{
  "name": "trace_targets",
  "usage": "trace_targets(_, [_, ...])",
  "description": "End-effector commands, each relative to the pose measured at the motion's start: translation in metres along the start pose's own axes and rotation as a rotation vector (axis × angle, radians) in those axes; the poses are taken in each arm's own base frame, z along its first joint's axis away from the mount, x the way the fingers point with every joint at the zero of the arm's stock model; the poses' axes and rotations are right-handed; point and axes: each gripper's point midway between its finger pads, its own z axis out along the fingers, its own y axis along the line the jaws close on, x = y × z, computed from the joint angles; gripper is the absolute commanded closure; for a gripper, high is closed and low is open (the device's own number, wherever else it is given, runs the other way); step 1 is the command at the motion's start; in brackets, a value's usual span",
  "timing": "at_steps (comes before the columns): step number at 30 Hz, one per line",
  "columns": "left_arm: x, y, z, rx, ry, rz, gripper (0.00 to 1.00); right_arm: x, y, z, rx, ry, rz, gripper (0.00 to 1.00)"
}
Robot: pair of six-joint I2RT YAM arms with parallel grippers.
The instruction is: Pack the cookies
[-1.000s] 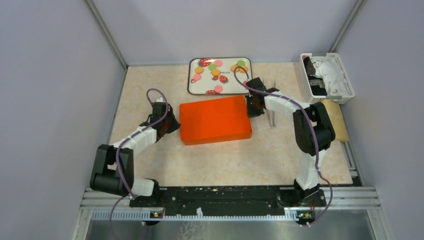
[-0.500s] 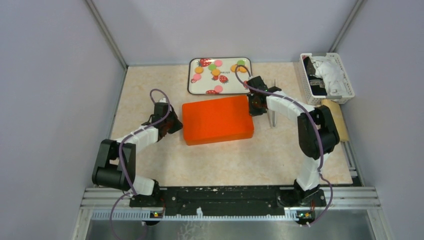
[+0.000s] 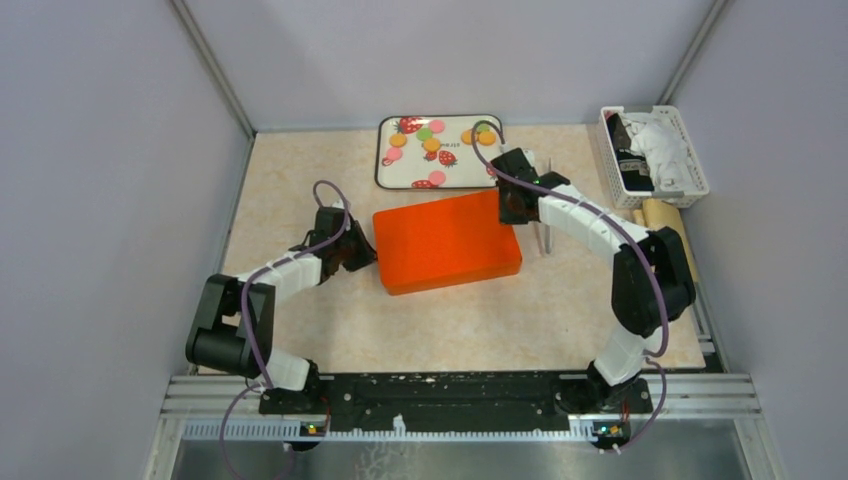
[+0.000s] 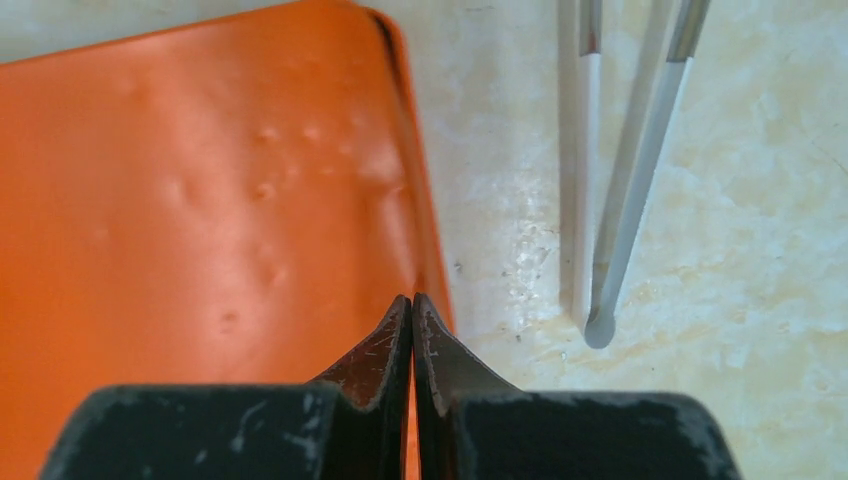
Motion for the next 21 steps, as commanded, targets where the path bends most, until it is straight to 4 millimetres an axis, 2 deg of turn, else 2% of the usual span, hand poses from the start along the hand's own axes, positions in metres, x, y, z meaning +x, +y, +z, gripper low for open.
trace_targets(1, [-0.001, -0.036, -0.002, 0.150, 0.003, 0.017, 1.00, -0.022, 0.040, -0.048, -0.112, -0.114, -0.018, 1.00])
trace_targets(5, [-0.001, -0.036, 0.000, 0.152, 0.006, 0.016, 1.00, -0.022, 0.047, -0.058, -0.110, -0.129, -0.053, 1.00])
trace_targets(8, [-0.001, -0.036, 0.000, 0.155, 0.010, 0.015, 1.00, -0.011, 0.049, -0.051, -0.117, -0.101, -0.060, 1.00])
trace_targets(13, [-0.002, -0.037, 0.001, 0.158, 0.008, 0.017, 1.00, 0.025, 0.038, -0.025, -0.065, -0.032, -0.061, 1.00])
trace_targets(18, [-0.001, -0.038, 0.001, 0.162, 0.013, 0.020, 1.00, 0.070, 0.019, 0.004, 0.009, 0.087, -0.071, 1.00])
trace_targets(21, [-0.001, -0.038, 0.000, 0.165, 0.009, 0.023, 1.00, 0.079, 0.019, 0.010, 0.007, 0.107, -0.069, 1.00])
